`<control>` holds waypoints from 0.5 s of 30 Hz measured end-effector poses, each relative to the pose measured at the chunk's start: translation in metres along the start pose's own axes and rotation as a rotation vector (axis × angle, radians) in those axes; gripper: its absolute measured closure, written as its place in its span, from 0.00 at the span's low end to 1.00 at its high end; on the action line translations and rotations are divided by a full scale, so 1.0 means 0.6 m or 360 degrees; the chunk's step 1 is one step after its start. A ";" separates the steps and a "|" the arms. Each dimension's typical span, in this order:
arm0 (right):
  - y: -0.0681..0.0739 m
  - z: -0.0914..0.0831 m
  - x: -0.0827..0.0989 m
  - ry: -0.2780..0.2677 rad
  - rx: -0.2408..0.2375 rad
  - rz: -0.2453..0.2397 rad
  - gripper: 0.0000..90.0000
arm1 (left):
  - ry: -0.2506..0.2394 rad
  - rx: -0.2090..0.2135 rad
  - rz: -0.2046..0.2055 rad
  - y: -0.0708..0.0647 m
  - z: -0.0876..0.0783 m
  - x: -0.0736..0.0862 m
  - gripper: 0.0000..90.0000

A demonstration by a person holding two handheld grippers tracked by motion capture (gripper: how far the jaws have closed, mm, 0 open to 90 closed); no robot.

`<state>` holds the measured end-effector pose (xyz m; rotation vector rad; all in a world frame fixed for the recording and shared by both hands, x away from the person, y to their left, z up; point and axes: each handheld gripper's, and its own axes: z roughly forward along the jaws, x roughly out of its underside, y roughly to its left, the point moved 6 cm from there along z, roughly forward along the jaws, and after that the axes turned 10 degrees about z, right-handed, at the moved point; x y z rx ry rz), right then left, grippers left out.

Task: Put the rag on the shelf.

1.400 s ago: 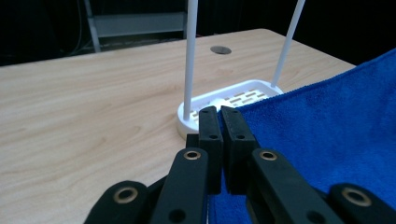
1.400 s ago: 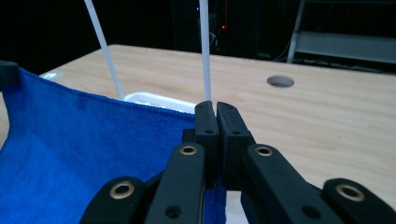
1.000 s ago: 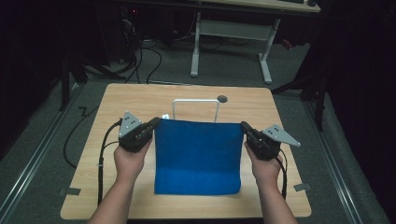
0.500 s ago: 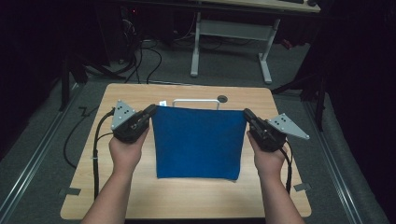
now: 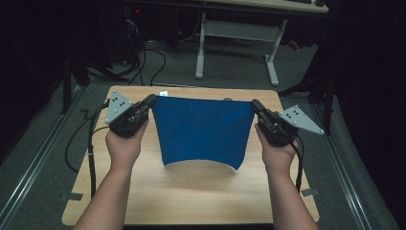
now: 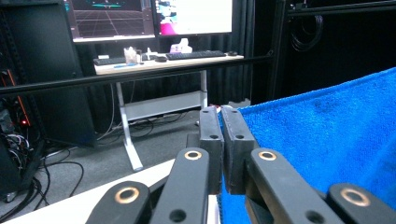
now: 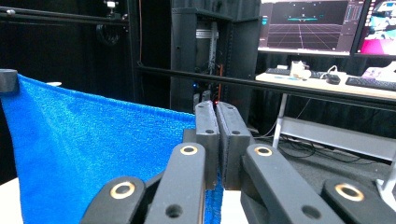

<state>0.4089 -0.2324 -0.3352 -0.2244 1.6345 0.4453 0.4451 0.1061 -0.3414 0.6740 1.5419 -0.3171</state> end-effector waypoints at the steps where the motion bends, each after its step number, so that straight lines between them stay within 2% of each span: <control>1: 0.000 0.001 -0.002 -0.0004 -0.0002 -0.0005 0.99 | -0.0001 -0.0001 0.0002 0.001 0.001 -0.001 0.98; 6: 0.000 0.003 -0.009 -0.0013 -0.0001 -0.0006 0.99 | -0.0016 -0.0006 0.0013 0.005 0.004 -0.008 0.98; 9: -0.001 0.007 -0.018 -0.0012 0.0002 -0.0006 0.99 | -0.0007 -0.0012 0.0046 0.011 0.012 -0.020 0.98; 15: -0.013 0.032 -0.044 -0.0006 0.0013 0.0006 0.99 | -0.0001 -0.0037 0.0086 0.036 0.042 -0.044 0.98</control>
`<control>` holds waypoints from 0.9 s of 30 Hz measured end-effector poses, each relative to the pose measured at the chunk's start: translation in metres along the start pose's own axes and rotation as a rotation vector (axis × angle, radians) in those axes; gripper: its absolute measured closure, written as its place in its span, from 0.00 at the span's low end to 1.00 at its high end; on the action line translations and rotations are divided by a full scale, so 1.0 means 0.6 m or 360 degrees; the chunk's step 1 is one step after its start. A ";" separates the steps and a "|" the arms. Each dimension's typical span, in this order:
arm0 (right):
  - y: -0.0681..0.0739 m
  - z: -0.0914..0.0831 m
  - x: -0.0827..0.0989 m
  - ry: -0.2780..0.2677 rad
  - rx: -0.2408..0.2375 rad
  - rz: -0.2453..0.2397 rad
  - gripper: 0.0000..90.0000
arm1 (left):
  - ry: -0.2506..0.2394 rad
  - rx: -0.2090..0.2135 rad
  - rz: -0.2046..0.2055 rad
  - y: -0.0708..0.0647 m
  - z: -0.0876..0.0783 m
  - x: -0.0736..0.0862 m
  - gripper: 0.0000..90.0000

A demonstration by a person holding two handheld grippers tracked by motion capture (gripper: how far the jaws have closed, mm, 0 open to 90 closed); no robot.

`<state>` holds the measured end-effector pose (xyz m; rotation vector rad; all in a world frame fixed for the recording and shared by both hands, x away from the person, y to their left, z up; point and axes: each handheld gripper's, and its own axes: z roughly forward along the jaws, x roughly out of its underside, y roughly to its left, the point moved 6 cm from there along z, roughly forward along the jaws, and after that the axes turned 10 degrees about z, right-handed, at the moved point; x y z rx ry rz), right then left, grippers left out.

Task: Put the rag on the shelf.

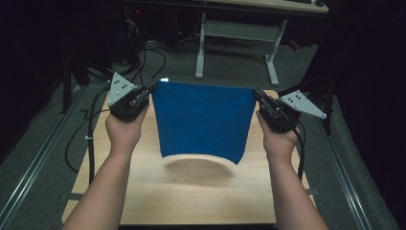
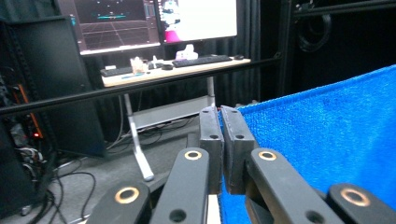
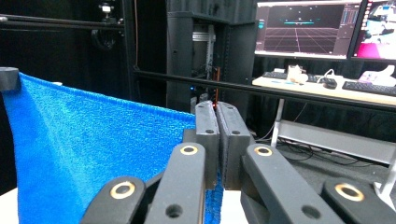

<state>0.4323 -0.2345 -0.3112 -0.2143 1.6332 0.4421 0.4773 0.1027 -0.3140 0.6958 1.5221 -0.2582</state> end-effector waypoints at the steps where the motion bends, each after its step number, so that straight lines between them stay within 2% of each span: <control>1: -0.001 0.006 -0.003 -0.0001 0.0004 -0.0001 0.99 | 0.0001 -0.0007 0.0001 0.005 0.005 -0.003 0.98; 2: -0.004 0.017 -0.011 -0.0005 0.0012 -0.0002 0.99 | -0.0003 -0.0024 0.0006 0.013 0.015 -0.009 0.98; 10: -0.018 0.056 -0.048 -0.0025 0.0042 0.0028 0.99 | -0.0006 -0.0063 0.0053 0.037 0.045 -0.035 0.98; 13: -0.021 0.068 -0.054 -0.0023 0.0055 0.0020 0.99 | -0.0009 -0.0086 0.0067 0.048 0.058 -0.040 0.98; 22: -0.046 0.123 -0.046 0.0026 0.0105 0.0005 0.99 | 0.0048 -0.0118 0.0099 0.069 0.103 -0.024 0.98; 27: -0.059 0.142 -0.043 0.0041 0.0122 -0.0023 0.99 | 0.0070 -0.0119 0.0121 0.076 0.127 -0.013 0.98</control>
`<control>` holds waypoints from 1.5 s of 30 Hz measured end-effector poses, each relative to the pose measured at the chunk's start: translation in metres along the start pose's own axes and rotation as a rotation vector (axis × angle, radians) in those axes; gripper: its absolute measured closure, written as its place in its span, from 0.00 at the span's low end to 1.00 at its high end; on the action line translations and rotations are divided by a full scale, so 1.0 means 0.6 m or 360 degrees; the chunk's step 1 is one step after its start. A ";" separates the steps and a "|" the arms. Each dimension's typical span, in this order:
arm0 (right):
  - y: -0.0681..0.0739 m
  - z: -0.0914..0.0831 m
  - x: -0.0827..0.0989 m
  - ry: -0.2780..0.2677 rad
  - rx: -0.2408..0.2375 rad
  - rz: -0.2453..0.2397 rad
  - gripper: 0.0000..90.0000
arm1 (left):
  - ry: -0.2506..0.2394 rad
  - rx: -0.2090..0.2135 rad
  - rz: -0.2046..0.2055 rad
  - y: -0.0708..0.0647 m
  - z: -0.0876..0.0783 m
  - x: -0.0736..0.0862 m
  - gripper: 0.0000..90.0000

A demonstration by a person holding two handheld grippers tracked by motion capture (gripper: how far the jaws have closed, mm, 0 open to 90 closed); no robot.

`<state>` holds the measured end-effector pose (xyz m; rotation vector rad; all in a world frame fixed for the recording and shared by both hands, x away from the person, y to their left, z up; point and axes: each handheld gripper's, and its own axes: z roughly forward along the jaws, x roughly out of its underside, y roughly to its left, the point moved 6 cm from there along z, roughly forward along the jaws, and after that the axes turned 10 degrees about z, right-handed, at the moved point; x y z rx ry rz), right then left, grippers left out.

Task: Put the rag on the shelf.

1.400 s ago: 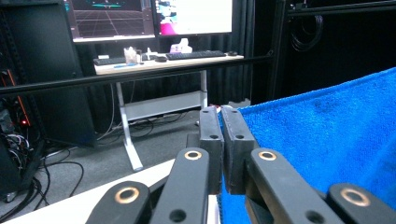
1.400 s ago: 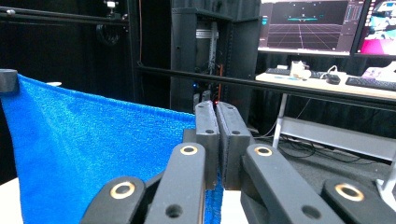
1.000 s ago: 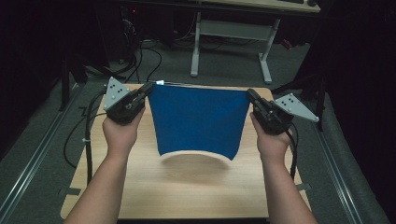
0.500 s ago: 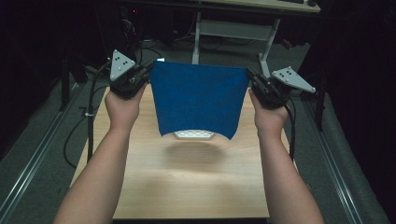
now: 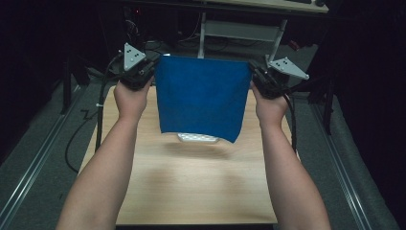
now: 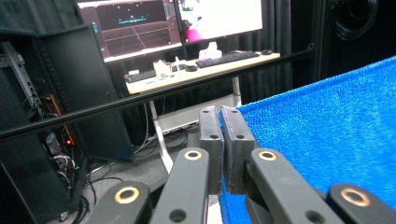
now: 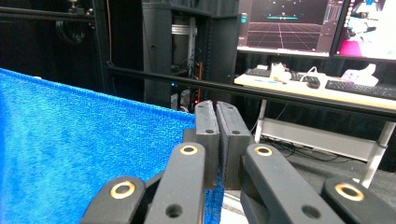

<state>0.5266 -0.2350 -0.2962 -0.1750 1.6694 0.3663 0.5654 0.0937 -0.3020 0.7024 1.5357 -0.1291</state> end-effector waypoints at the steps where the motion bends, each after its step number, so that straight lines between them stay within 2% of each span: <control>1: -0.002 0.004 0.000 0.0003 0.0005 -0.0004 0.99 | 0.0010 0.0000 0.0019 0.000 0.005 0.001 0.98; 3: -0.009 0.014 -0.001 -0.0001 0.0021 -0.0024 0.99 | 0.0007 -0.0002 0.0039 0.002 0.015 0.002 0.98; 8: -0.018 0.029 0.001 0.0009 0.0031 -0.0051 0.99 | 0.0014 0.0004 0.0024 0.003 0.031 0.012 0.98; 9: -0.021 0.036 0.005 0.0028 0.0040 -0.0055 0.99 | 0.0048 0.0001 0.0027 0.003 0.040 0.022 0.98; 12: -0.022 0.046 0.014 0.0054 0.0057 -0.0063 0.99 | 0.0073 0.0003 0.0021 0.003 0.048 0.034 0.98; 15: -0.026 0.058 0.027 0.0090 0.0064 -0.0068 0.99 | 0.0089 0.0020 -0.0014 0.002 0.056 0.055 0.98; 16: -0.026 0.058 0.027 0.0090 0.0064 -0.0068 0.99 | 0.0089 0.0020 -0.0014 0.002 0.056 0.055 0.98; 19: -0.030 0.073 0.045 0.0140 0.0071 -0.0094 0.99 | 0.0133 0.0030 -0.0017 -0.001 0.065 0.082 0.98; 20: -0.030 0.073 0.045 0.0140 0.0071 -0.0094 0.99 | 0.0133 0.0030 -0.0017 -0.001 0.065 0.082 0.98; 21: -0.032 0.081 0.059 0.0179 0.0076 -0.0094 0.99 | 0.0164 0.0041 -0.0025 -0.004 0.070 0.100 0.98; 22: -0.032 0.081 0.059 0.0179 0.0076 -0.0094 0.99 | 0.0164 0.0041 -0.0025 -0.004 0.070 0.100 0.98; 23: -0.034 0.089 0.074 0.0218 0.0082 -0.0099 0.99 | 0.0180 0.0043 -0.0026 -0.005 0.072 0.108 0.98; 24: -0.034 0.089 0.074 0.0218 0.0082 -0.0099 0.99 | 0.0204 0.0049 -0.0035 -0.007 0.076 0.118 0.98; 25: -0.037 0.096 0.095 0.0261 0.0087 -0.0114 0.99 | 0.0222 0.0056 -0.0041 -0.009 0.078 0.129 0.98; 26: -0.037 0.096 0.095 0.0261 0.0087 -0.0114 0.99 | 0.0241 0.0065 -0.0046 -0.012 0.081 0.140 0.98; 27: -0.041 0.102 0.118 0.0308 0.0088 -0.0101 0.99 | 0.0277 0.0089 -0.0055 -0.019 0.085 0.162 0.98; 28: -0.041 0.102 0.118 0.0308 0.0088 -0.0101 0.99 | 0.0277 0.0089 -0.0055 -0.019 0.085 0.162 0.98; 31: -0.053 0.109 0.159 0.0368 0.0094 -0.0082 0.99 | 0.0324 0.0141 -0.0081 -0.040 0.091 0.207 0.98; 32: -0.053 0.109 0.159 0.0368 0.0094 -0.0082 0.99 | 0.0324 0.0141 -0.0081 -0.040 0.091 0.207 0.98; 33: -0.059 0.109 0.178 0.0388 0.0087 -0.0053 0.99 | 0.0342 0.0161 -0.0084 -0.045 0.092 0.216 0.98; 34: -0.059 0.109 0.178 0.0388 0.0087 -0.0053 0.99 | 0.0362 0.0179 -0.0087 -0.051 0.094 0.224 0.98; 36: -0.066 0.108 0.196 0.0407 0.0088 -0.0025 0.99 | 0.0343 0.0188 -0.0091 -0.060 0.093 0.236 0.98; 39: -0.078 0.103 0.231 0.0449 0.0084 0.0014 0.99 | 0.0387 0.0236 -0.0110 -0.079 0.094 0.263 0.98; 45: -0.083 0.094 0.265 0.0478 0.0077 0.0054 0.99 | 0.0418 0.0262 -0.0139 -0.097 0.086 0.286 0.98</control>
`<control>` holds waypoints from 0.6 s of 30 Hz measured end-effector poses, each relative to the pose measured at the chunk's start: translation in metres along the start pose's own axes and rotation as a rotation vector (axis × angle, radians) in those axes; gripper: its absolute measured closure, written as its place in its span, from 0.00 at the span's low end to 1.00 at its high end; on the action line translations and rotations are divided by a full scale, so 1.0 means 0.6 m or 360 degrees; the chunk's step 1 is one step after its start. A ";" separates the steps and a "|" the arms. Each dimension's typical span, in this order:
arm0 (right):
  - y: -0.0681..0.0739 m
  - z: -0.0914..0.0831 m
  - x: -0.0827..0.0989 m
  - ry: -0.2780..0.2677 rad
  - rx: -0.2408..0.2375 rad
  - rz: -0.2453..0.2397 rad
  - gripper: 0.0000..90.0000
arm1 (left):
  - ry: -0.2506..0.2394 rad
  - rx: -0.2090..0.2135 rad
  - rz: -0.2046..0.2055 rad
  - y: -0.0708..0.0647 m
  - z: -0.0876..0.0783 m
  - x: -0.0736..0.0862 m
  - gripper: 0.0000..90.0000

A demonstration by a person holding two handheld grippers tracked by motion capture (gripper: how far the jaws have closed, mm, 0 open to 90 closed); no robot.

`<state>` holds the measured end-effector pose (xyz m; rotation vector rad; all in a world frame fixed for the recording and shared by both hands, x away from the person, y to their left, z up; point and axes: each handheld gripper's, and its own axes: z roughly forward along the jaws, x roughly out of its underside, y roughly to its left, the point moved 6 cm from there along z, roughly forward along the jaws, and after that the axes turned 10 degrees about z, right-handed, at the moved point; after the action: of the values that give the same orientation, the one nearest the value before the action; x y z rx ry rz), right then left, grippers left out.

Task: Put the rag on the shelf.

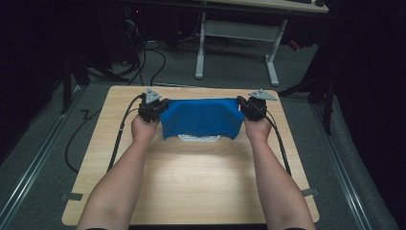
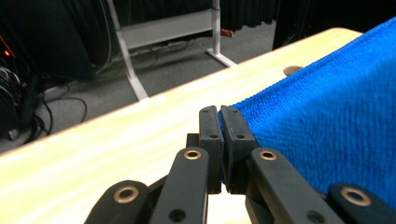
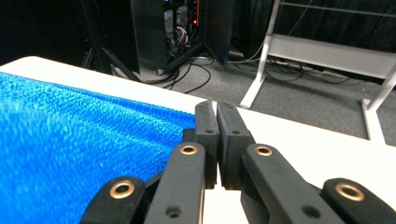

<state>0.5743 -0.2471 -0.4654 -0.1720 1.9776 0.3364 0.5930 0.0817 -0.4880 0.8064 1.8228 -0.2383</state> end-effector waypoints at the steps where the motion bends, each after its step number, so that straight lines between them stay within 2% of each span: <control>1: 0.000 0.000 0.000 0.0000 0.0000 0.0000 0.99 | 0.0015 0.0009 -0.0009 -0.003 0.000 0.006 0.98; 2: 0.001 0.001 0.009 0.0012 -0.0004 0.0000 0.98 | 0.0038 0.0018 -0.0012 -0.007 -0.001 0.017 0.98; 6: 0.004 0.002 0.024 0.0047 -0.0006 0.0001 0.98 | 0.0068 0.0044 -0.0041 -0.014 -0.002 0.030 0.98; 10: 0.003 0.003 0.037 0.0052 -0.0025 0.0057 0.98 | 0.0058 0.0055 -0.0057 -0.019 -0.008 0.040 0.98; 18: 0.009 0.003 0.049 0.0074 -0.0033 0.0050 0.98 | 0.0069 0.0069 -0.0084 -0.023 -0.009 0.050 0.97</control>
<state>0.5621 -0.2405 -0.4921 -0.1639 2.0248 0.3764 0.5749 0.0865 -0.5152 0.8000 1.8869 -0.2973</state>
